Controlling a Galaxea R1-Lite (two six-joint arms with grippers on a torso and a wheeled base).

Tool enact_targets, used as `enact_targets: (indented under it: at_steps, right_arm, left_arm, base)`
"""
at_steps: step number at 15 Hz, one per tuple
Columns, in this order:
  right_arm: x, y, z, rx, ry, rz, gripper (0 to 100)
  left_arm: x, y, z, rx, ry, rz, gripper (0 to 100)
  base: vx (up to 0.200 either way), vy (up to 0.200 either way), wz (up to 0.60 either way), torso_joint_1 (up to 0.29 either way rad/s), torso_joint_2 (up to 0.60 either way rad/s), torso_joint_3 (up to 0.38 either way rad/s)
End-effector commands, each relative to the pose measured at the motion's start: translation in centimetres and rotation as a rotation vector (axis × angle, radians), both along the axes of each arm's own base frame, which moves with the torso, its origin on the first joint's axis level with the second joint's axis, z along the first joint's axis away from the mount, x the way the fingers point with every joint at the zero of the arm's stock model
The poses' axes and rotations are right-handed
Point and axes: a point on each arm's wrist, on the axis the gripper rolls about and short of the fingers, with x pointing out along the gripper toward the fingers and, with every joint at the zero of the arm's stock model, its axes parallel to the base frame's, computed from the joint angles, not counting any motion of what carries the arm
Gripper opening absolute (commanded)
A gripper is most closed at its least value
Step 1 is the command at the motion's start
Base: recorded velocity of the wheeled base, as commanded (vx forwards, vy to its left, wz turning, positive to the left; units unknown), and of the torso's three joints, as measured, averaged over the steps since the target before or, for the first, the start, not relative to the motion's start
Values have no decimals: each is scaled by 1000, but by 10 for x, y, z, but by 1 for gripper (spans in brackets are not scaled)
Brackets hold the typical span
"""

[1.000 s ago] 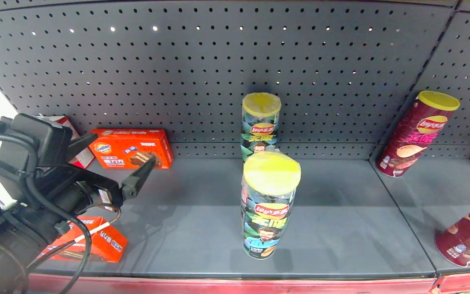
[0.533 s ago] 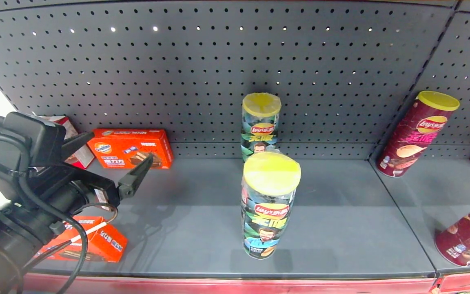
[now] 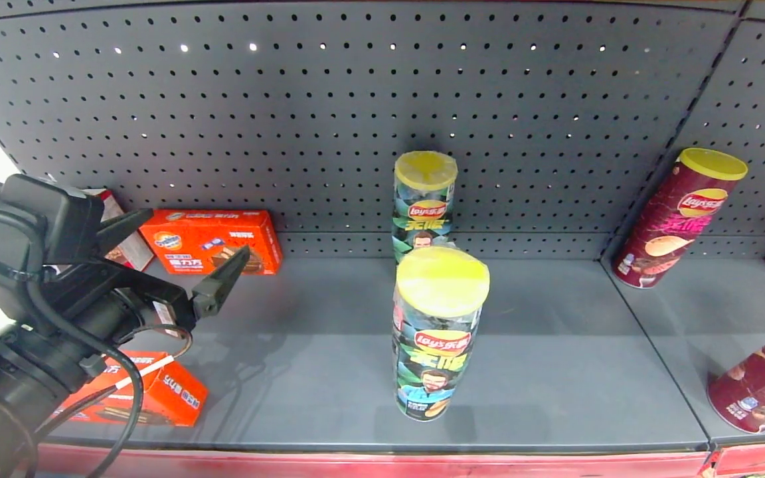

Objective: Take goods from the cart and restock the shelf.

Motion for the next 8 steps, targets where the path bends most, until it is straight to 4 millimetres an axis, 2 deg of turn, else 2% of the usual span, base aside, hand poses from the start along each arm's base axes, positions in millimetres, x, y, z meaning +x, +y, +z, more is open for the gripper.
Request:
enact_targets:
  at_steps: [1,3,5,8]
  right_arm:
    - [0,4,-4,18,45,-286,100]
    - [-2,6,-4,34,35,-465,100]
    - [-7,8,-5,83,-20,-568,100]
    - [-10,12,-7,96,-66,-365,100]
  left_arm:
    - [2,-2,-1,3,4,-6,100]
    - [4,-4,-2,5,9,-12,100]
    - [5,-7,-1,6,7,-25,100]
    - [6,-8,-1,7,8,-27,100]
  base:
    - [0,0,0,0,0,0]
    - [0,0,0,0,0,0]
    - [0,0,0,0,0,0]
    - [0,0,0,0,0,0]
